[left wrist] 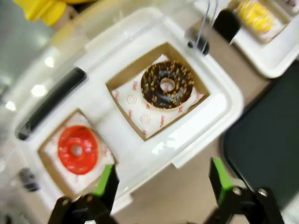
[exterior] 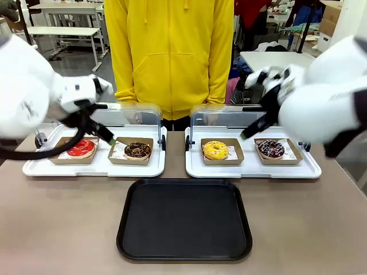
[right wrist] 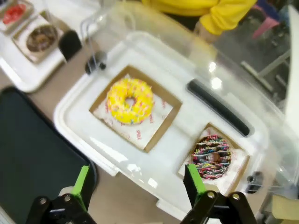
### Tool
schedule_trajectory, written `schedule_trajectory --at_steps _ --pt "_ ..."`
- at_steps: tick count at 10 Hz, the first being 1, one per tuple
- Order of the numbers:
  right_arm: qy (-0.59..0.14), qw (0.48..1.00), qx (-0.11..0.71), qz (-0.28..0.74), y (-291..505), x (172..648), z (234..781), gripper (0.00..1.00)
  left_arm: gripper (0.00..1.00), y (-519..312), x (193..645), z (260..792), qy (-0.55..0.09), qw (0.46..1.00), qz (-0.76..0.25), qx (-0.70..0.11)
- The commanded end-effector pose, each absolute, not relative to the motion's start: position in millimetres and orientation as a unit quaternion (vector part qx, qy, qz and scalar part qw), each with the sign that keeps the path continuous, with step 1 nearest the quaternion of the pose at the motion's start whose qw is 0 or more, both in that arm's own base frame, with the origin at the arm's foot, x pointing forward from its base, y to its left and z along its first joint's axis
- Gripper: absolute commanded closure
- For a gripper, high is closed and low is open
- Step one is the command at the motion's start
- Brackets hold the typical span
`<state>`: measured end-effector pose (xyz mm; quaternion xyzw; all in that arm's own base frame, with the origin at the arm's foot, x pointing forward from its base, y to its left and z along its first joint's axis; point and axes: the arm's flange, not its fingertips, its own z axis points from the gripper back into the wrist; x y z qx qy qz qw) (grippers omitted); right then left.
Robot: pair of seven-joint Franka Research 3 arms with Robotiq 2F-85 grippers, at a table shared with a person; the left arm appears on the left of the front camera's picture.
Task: Move the second donut from the left to the tray.
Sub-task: Pick up the Paper togo box containing the Donut indicated by the person and place it on the Handle tray.
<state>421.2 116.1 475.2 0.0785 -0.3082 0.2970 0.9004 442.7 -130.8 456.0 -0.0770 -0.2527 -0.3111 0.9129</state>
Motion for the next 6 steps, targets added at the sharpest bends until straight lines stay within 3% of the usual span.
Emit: schedule_trajectory --at_steps 1,4,6 --pt "-0.309 0.887 0.14 0.313 33 435 516 0.0 0.0 -81 473 501 -0.212 0.895 -0.368 -0.139" --pt "-0.371 0.835 0.23 0.335 -102 432 530 0.0 0.0 6 493 536 -0.209 0.82 -0.477 -0.239" --pt "-0.401 0.816 0.234 0.345 -149 417 518 0.0 0.0 67 493 538 -0.261 0.786 -0.477 -0.294"
